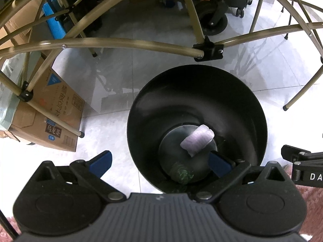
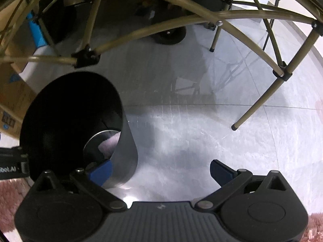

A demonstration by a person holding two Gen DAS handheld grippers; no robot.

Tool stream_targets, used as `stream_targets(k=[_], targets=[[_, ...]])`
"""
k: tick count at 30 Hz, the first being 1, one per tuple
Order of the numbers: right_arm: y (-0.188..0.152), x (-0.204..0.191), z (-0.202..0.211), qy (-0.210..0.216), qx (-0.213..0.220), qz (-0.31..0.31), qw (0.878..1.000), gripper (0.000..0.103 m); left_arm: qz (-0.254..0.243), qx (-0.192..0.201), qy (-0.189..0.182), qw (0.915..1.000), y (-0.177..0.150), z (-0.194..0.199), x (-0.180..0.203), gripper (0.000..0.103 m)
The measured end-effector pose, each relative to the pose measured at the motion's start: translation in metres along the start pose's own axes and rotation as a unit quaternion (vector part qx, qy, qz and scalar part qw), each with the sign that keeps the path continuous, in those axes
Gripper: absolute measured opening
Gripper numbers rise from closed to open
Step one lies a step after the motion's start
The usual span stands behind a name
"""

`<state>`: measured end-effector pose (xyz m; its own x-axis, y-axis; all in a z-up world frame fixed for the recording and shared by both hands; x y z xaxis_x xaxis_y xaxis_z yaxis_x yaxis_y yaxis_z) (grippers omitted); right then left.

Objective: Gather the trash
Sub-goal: 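Raise both tools from the bin back toward the table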

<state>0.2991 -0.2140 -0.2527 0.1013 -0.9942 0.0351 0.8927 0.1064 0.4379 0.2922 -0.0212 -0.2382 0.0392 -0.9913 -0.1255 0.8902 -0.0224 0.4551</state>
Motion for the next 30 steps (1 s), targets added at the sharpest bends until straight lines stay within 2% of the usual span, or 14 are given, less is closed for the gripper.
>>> stream_targets(k=[11, 20, 30], targets=[[-0.008, -0.005, 0.029, 0.022, 0.024, 0.016, 0.999, 0.103, 0.021, 0.03, 0.001, 0.9993, -0.005, 0.035, -0.021, 0.103], [-0.011, -0.008, 0.089, 0.065, 0.12, 0.038, 0.99, 0.103, 0.05, 0.095, 0.009, 0.9942, -0.009, 0.083, -0.046, 0.103], [-0.004, 0.001, 0.15, 0.106, 0.228, 0.032, 0.967, 0.103, 0.063, 0.187, 0.018, 0.9802, -0.002, 0.134, -0.064, 0.103]])
Point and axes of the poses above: each gripper's, at about its wrist camera, not at the fingertips, and z roughly against the way its jaws point, x to its right, y to its top, the point moved 1 cm from there along -z, roughly the way its jaws point, and after that the axes turned 6 degrees about x, right-handed, at the moved point
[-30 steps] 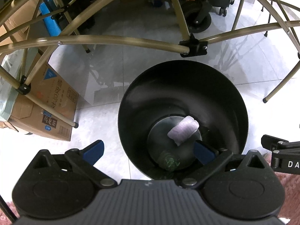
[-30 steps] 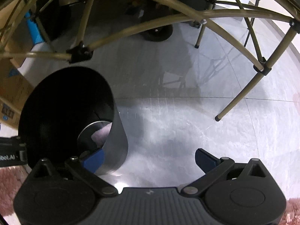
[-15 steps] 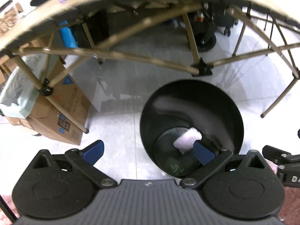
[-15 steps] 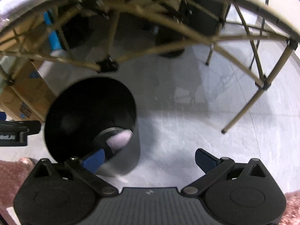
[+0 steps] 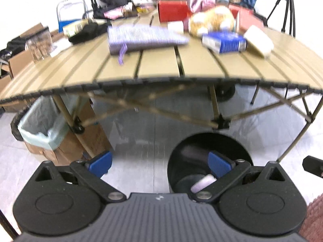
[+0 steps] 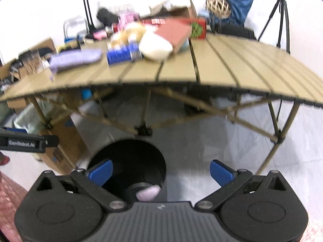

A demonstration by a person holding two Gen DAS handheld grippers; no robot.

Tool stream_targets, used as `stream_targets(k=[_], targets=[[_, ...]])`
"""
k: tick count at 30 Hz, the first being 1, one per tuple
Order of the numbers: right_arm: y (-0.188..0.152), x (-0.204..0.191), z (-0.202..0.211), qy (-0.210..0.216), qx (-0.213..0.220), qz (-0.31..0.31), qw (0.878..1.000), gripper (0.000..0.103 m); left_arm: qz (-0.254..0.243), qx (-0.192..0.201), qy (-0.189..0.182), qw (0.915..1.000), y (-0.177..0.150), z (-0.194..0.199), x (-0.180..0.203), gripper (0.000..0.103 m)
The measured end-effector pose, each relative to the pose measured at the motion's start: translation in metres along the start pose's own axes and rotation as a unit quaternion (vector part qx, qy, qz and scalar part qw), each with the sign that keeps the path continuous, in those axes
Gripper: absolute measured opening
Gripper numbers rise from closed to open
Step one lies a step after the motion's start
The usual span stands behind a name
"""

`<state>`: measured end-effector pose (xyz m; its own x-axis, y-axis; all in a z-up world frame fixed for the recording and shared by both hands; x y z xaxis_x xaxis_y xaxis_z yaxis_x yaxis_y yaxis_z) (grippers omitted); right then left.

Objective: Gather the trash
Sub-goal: 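Raise both tools from the bin back toward the table, then move the right tool to the white foam roll and close on it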

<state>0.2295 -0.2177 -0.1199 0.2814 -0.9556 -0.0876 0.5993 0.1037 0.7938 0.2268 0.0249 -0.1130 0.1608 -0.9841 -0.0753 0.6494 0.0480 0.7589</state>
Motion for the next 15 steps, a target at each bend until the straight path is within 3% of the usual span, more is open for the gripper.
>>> stream_targets(k=[6, 15], targets=[[0.024, -0.002, 0.014, 0.02, 0.067, 0.008, 0.998, 0.103, 0.007, 0.049, -0.001, 0.9988, 0.027, 0.013, -0.001, 0.103], [0.07, -0.001, -0.005, 0.009, 0.134, -0.011, 0.991, 0.103, 0.044, 0.099, 0.006, 0.9941, 0.071, 0.016, -0.003, 0.103]])
Point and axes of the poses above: each gripper's, at about its wrist camera, not at the fingertips, and z roughly against the way its jaws point, x to its right, y to its top, the point moved 1 cm from there along -z, roughly the way its jaws point, and after that the axes turned 6 degrees about x, right-handed, at the moved point
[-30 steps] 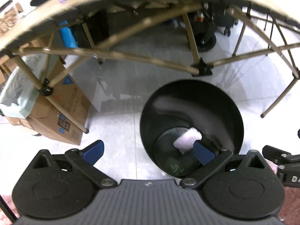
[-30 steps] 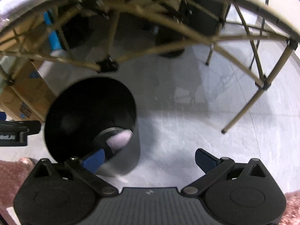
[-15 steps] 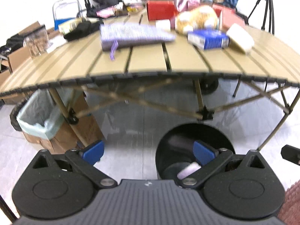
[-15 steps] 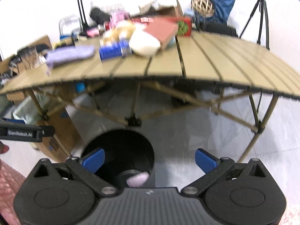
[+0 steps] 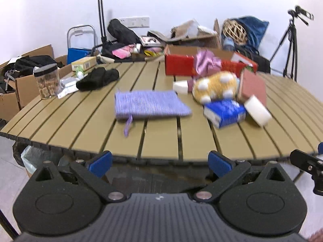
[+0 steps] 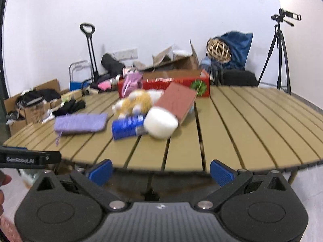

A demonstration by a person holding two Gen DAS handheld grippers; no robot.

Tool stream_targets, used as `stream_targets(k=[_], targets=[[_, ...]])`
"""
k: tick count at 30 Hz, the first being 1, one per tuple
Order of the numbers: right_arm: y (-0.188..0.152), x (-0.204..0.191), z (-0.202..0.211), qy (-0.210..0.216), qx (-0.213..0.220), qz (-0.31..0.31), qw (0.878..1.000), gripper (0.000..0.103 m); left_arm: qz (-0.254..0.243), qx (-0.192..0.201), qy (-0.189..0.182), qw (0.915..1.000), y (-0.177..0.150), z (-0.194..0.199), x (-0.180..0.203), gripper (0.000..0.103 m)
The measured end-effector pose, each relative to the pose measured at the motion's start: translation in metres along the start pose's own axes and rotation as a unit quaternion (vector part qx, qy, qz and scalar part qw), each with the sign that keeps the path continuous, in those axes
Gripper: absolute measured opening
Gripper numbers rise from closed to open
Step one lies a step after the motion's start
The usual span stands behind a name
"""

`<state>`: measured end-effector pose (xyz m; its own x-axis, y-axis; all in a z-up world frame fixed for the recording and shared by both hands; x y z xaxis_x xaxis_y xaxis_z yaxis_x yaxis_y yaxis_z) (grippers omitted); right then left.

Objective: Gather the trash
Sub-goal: 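Move the right tool to the white foam roll and close on it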

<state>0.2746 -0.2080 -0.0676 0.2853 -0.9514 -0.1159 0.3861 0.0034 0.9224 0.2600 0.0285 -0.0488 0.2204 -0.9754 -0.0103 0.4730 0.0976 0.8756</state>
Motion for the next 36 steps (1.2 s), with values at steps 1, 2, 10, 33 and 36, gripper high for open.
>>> stream_targets(k=[1, 2, 10, 33, 36], targets=[[0.004, 0.0, -0.005, 0.0, 0.005, -0.003, 1.0, 0.103, 0.005, 0.004, 0.001, 1.0, 0.004, -0.002, 0.0, 0.103], [0.008, 0.001, -0.01, 0.001, 0.009, -0.006, 1.0, 0.103, 0.009, 0.007, 0.002, 0.9999, 0.008, -0.004, -0.001, 0.103], [0.025, 0.005, -0.062, 0.013, 0.031, -0.019, 0.999, 0.103, 0.029, 0.021, 0.0, 0.9994, 0.031, -0.025, 0.001, 0.103], [0.022, 0.001, -0.133, 0.022, 0.022, -0.063, 0.998, 0.055, 0.033, 0.006, 0.024, 0.9992, 0.04, -0.071, -0.037, 0.103], [0.02, -0.002, -0.124, 0.025, 0.038, -0.054, 0.997, 0.052, 0.037, 0.007, 0.025, 0.999, 0.042, -0.073, -0.041, 0.103]])
Point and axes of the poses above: each gripper's, at about its wrist camera, not at the fingertips, and z roughly against the way its jaws point, x to its right, y to its top, the point moved 1 cm from there along -z, roughly the way its jaws point, and after that the axes turned 6 degrees about x, right-handed, at the moved point
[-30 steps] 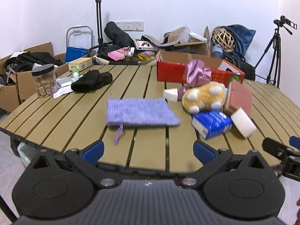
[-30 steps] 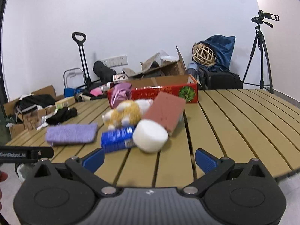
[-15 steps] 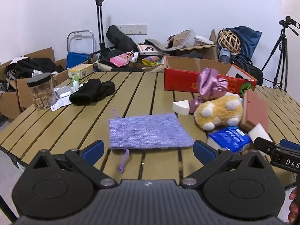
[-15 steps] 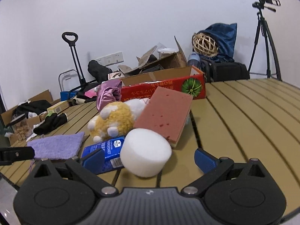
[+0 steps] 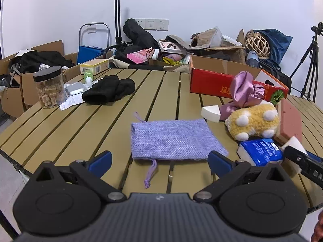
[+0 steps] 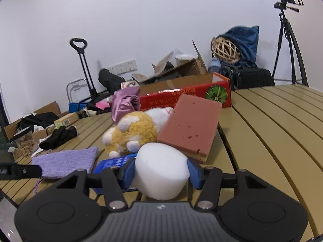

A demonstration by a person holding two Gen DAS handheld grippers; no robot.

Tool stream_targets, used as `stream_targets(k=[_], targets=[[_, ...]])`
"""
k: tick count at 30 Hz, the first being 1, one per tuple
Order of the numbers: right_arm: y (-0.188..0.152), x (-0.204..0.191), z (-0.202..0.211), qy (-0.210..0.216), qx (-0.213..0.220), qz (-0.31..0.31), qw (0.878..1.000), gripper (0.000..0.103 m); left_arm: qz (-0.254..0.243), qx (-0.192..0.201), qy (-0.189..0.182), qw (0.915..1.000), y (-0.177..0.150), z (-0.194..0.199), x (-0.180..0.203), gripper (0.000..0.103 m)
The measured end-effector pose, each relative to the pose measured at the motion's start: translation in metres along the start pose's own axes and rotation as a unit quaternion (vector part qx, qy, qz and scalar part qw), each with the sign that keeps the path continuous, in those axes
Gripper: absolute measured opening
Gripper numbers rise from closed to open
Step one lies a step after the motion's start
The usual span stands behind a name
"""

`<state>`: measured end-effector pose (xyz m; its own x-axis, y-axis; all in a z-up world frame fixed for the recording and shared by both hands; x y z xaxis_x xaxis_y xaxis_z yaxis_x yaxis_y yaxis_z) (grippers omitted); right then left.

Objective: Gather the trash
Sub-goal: 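Move the right tool to the white foam roll and close on it, then grasp the lilac pouch with the left gripper and lift it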

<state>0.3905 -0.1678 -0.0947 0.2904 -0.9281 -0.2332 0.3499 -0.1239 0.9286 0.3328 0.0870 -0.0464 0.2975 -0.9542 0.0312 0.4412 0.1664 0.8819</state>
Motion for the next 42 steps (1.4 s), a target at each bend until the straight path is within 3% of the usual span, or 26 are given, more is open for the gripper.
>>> stream_targets(k=[9, 17, 22, 29, 39, 42], targets=[[0.007, 0.003, 0.029, -0.034, 0.058, 0.027, 0.997, 0.052, 0.023, -0.018, 0.009, 0.9995, 0.01, -0.021, -0.006, 0.103], [0.006, 0.012, 0.031, -0.047, 0.058, 0.021, 0.997, 0.052, 0.049, -0.031, -0.004, 0.9983, 0.018, -0.044, 0.0, 0.103], [0.005, 0.013, 0.033, -0.049, 0.058, 0.024, 0.997, 0.052, 0.044, -0.035, 0.024, 0.9981, 0.019, -0.056, 0.004, 0.103], [0.001, 0.014, 0.033, -0.053, 0.048, 0.024, 0.997, 0.052, 0.045, -0.048, 0.027, 0.9974, 0.011, -0.07, 0.006, 0.103], [0.002, 0.018, 0.037, -0.059, 0.051, 0.021, 0.997, 0.052, 0.02, -0.028, 0.02, 0.9992, 0.001, -0.071, 0.017, 0.102], [0.003, 0.02, 0.038, -0.06, 0.052, 0.019, 0.997, 0.052, 0.021, -0.027, 0.022, 0.9992, 0.0, -0.073, 0.017, 0.097]])
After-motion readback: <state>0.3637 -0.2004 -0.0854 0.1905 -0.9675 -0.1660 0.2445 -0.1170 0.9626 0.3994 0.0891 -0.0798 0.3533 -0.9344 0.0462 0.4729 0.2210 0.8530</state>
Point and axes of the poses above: each gripper's, at about its wrist camera, not at the fingertips, and z roughly against the way its jaws point, x to its right, y to its top, the point moved 1 cm from there along -z, roughly the way its jaws point, and after that the axes turned 6 degrees about x, right-handed, at the moved point
